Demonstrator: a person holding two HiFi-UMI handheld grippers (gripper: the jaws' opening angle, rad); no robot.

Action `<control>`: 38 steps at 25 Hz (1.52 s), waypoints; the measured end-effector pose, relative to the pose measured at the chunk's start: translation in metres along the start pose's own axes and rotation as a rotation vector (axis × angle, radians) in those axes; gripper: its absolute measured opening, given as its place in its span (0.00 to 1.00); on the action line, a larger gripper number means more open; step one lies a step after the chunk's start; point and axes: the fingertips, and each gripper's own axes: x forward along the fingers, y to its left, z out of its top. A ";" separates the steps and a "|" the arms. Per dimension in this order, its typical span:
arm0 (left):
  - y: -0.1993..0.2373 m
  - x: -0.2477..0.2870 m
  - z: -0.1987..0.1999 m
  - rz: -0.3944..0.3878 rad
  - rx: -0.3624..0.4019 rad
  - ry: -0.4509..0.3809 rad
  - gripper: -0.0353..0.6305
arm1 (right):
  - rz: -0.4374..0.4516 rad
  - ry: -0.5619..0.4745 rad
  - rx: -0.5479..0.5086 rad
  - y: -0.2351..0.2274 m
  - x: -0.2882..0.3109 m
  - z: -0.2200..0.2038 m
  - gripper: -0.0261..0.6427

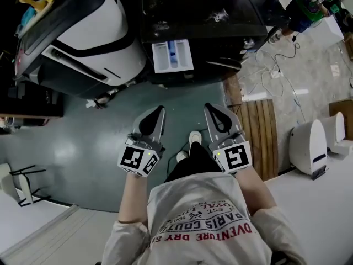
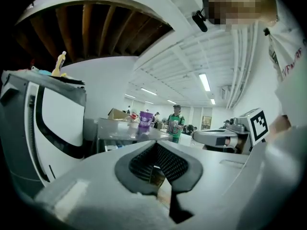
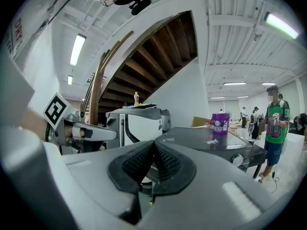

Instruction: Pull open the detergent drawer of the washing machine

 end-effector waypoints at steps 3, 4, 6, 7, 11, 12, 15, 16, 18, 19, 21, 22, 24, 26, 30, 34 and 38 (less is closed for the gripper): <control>-0.011 -0.011 0.024 -0.029 0.061 -0.006 0.06 | 0.005 -0.023 -0.008 0.004 -0.007 0.022 0.04; -0.015 -0.014 0.033 -0.042 0.079 -0.005 0.06 | 0.005 -0.029 -0.015 0.004 -0.009 0.027 0.04; -0.024 -0.017 0.052 -0.063 0.107 -0.010 0.06 | 0.001 -0.054 -0.025 0.002 -0.015 0.042 0.04; -0.028 -0.019 0.061 -0.069 0.116 -0.021 0.06 | 0.001 -0.068 -0.034 0.002 -0.018 0.050 0.04; -0.035 -0.024 0.088 -0.068 0.155 -0.046 0.06 | 0.023 -0.100 -0.075 0.003 -0.023 0.077 0.04; -0.037 -0.025 0.091 -0.072 0.168 -0.045 0.06 | 0.028 -0.099 -0.085 0.002 -0.024 0.079 0.04; -0.042 -0.026 0.099 -0.105 0.185 -0.046 0.06 | 0.035 -0.118 -0.072 0.001 -0.026 0.088 0.04; -0.044 -0.026 0.100 -0.114 0.186 -0.047 0.06 | 0.038 -0.123 -0.071 0.001 -0.026 0.089 0.04; -0.046 -0.024 0.103 -0.116 0.190 -0.046 0.06 | 0.048 -0.126 -0.080 0.003 -0.026 0.092 0.04; -0.046 -0.023 0.103 -0.112 0.194 -0.044 0.06 | 0.055 -0.125 -0.085 0.004 -0.026 0.093 0.04; -0.044 -0.020 0.103 -0.104 0.200 -0.038 0.06 | 0.065 -0.122 -0.090 0.005 -0.025 0.094 0.04; -0.044 -0.019 0.104 -0.101 0.199 -0.035 0.06 | 0.070 -0.122 -0.086 0.006 -0.024 0.096 0.04; -0.044 -0.017 0.107 -0.095 0.193 -0.033 0.06 | 0.082 -0.117 -0.087 0.007 -0.024 0.095 0.04; -0.043 -0.018 0.111 -0.091 0.187 -0.037 0.06 | 0.087 -0.106 -0.102 0.006 -0.023 0.090 0.04; -0.037 -0.017 0.112 -0.069 0.183 -0.033 0.06 | 0.073 -0.104 -0.109 0.002 -0.020 0.088 0.04; -0.027 -0.014 0.104 -0.050 0.158 -0.025 0.06 | 0.078 -0.095 -0.096 0.004 -0.013 0.090 0.04; -0.020 -0.011 0.103 -0.038 0.151 -0.017 0.06 | 0.079 -0.099 -0.089 0.002 -0.008 0.093 0.04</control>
